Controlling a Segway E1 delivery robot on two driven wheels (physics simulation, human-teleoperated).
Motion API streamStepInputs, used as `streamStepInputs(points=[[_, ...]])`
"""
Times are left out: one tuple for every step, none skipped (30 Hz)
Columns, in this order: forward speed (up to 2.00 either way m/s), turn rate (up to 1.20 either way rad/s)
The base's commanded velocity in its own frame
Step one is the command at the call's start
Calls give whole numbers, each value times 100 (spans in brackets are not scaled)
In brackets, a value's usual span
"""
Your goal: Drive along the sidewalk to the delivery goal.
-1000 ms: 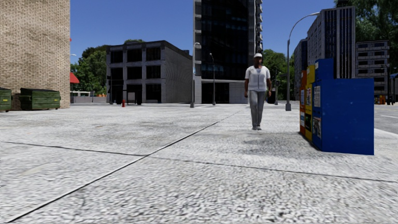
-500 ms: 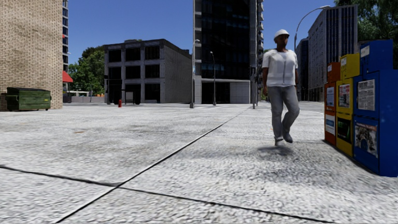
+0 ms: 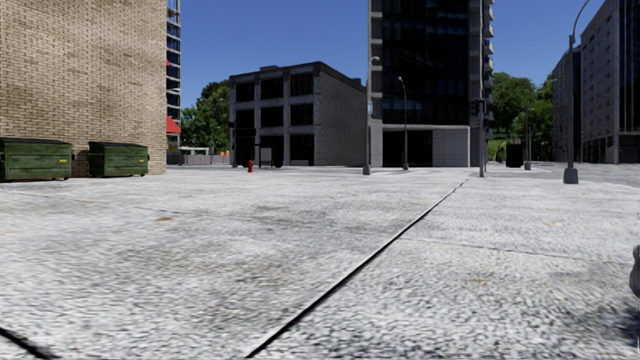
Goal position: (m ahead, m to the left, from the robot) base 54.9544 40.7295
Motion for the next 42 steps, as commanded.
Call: streamStepInputs(points=[[195,0],[195,0],[195,-57],[195,-79],[195,-79],[195,-99],[195,-111],[195,-114],[195,-115],[195,-115],[195,-115],[195,-116],[195,-71],[195,0],[195,0],[195,0],[195,0],[195,0],[195,0],[195,0],[195,0],[195,0],[195,0],[195,0],[195,0],[195,0],[195,0],[195,0],[195,0],[195,0],[195,0],[195,0],[195,0],[195,0],[195,0],[195,0],[195,-14],[195,-66],[195,-106],[195,-120],[195,-120],[195,-14]])
